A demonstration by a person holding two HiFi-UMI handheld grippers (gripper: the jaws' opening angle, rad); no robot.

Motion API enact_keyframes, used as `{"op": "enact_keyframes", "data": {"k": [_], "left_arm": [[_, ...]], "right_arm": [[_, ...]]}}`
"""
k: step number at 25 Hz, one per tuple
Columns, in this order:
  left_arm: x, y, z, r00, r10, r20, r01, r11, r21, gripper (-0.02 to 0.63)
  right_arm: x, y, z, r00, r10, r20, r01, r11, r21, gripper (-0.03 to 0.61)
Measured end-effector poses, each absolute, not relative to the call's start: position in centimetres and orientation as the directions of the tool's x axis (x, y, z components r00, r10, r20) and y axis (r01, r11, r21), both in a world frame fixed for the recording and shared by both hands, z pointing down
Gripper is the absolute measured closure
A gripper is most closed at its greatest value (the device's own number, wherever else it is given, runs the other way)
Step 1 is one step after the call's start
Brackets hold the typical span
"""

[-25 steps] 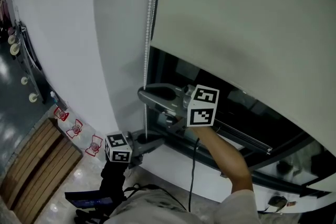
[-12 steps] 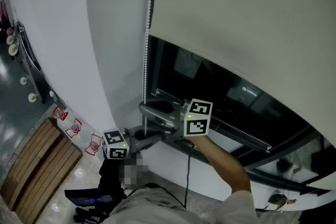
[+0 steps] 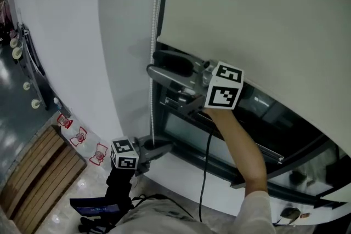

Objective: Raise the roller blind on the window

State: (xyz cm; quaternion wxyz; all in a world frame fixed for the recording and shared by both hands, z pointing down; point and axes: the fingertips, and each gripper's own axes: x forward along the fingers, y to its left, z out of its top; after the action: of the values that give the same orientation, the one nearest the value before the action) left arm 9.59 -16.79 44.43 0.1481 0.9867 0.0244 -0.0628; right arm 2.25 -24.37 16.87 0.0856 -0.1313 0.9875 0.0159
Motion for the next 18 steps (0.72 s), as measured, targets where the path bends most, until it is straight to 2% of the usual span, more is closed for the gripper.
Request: {"op": "enact_keyframes", "data": {"k": [7,13,18], "left_arm": [[9.8,-16.6,44.6,0.991,0.033,-0.13,0.071,-0.953,0.296,0.615],[9.9,-16.5,44.8,0.991,0.035,-0.127,0.072,-0.95,0.303,0.615],[9.9,-16.5,45.0,0.991,0.036,-0.125,0.072,-0.95,0.304,0.615]], "right_arm": [[1.4,-25.2,8.4,-0.946,-0.248,-0.21,-0.276,0.954,0.117,0.388],[1.4,-25.5,4.4,-0.941,-0.252,-0.226,-0.291,0.943,0.16,0.423],[1.9,-25.6,3.4,-0.931,-0.261,-0.253,-0.305,0.94,0.153,0.483]]}}
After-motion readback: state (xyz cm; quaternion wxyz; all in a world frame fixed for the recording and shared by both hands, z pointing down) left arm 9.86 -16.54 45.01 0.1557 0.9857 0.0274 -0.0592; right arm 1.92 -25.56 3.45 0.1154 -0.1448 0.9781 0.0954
